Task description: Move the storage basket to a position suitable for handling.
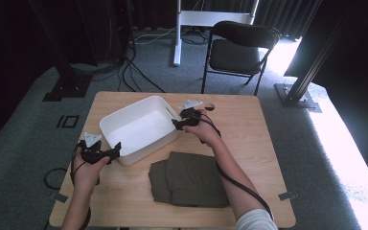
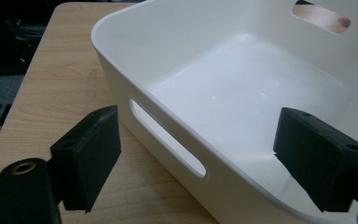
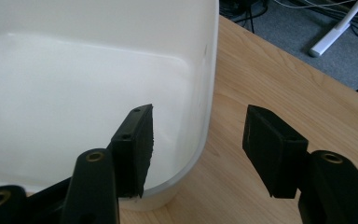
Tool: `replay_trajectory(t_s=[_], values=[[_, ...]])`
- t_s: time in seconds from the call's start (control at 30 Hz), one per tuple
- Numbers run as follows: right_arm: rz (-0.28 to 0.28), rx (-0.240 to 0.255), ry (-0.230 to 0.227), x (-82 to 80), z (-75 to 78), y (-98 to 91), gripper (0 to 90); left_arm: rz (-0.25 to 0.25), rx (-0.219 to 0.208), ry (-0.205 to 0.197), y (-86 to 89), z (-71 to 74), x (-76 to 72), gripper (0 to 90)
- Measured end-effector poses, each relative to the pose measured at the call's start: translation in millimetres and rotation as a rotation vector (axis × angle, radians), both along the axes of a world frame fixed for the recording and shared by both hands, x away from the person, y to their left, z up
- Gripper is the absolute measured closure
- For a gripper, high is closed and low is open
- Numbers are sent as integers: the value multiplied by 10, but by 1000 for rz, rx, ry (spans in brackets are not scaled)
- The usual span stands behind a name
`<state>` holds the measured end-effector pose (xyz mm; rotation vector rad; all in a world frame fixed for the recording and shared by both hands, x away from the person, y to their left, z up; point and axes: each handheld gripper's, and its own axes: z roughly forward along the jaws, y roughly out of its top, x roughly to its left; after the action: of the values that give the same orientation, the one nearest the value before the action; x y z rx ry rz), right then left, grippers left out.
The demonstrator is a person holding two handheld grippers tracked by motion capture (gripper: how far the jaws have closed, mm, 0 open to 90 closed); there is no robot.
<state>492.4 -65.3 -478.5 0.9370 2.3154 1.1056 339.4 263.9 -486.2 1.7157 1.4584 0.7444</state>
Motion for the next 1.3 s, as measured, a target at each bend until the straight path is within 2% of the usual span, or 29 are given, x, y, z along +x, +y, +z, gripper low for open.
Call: replay_trajectory(t_s=[0.03,0.07,0.1,0.13,0.2,0.23,0.27,0.3,0.37,0.4,0.47,0.53,0.63,0.8,1.07,1.3], values=[[-1,-2,-3,-3,-4,6,438,0,1,2,-8,-14,4,258],[0,-11,-7,-8,-11,12,501,-4,5,-2,-18,-26,6,347],[0,-11,-7,-8,-11,12,501,-6,13,-2,-25,-38,7,347],[0,-18,6,-7,-17,13,520,1,6,17,-28,-50,16,367],[-3,-17,7,-8,-17,11,529,5,-5,21,-28,-55,20,380],[-10,-13,9,-10,-15,9,535,-11,-47,30,-16,-60,28,403],[-17,-21,-4,-16,-12,13,554,-2,-69,42,-12,-60,33,442],[-17,-21,-4,-16,-12,13,554,-1,-71,45,-13,-63,37,442],[-11,-21,-10,-24,-19,22,587,20,-47,39,-38,-80,48,449],[-12,-22,-9,-30,-21,31,607,18,-38,47,-41,-94,55,452],[-16,-25,-12,-42,-20,50,652,46,-67,61,-51,-109,65,468],[-22,-26,-8,-52,-25,63,691,61,-82,55,-50,-115,68,496],[-51,-28,-7,-64,-25,70,739,84,-71,43,-74,-112,74,535],[-76,-9,17,-82,-25,58,759,126,-19,46,-139,-91,90,600],[-89,-10,12,-122,-25,20,766,150,-24,52,-174,-84,133,645],[-106,-5,16,-154,-27,-40,767,159,-7,57,-232,-76,184,675]])
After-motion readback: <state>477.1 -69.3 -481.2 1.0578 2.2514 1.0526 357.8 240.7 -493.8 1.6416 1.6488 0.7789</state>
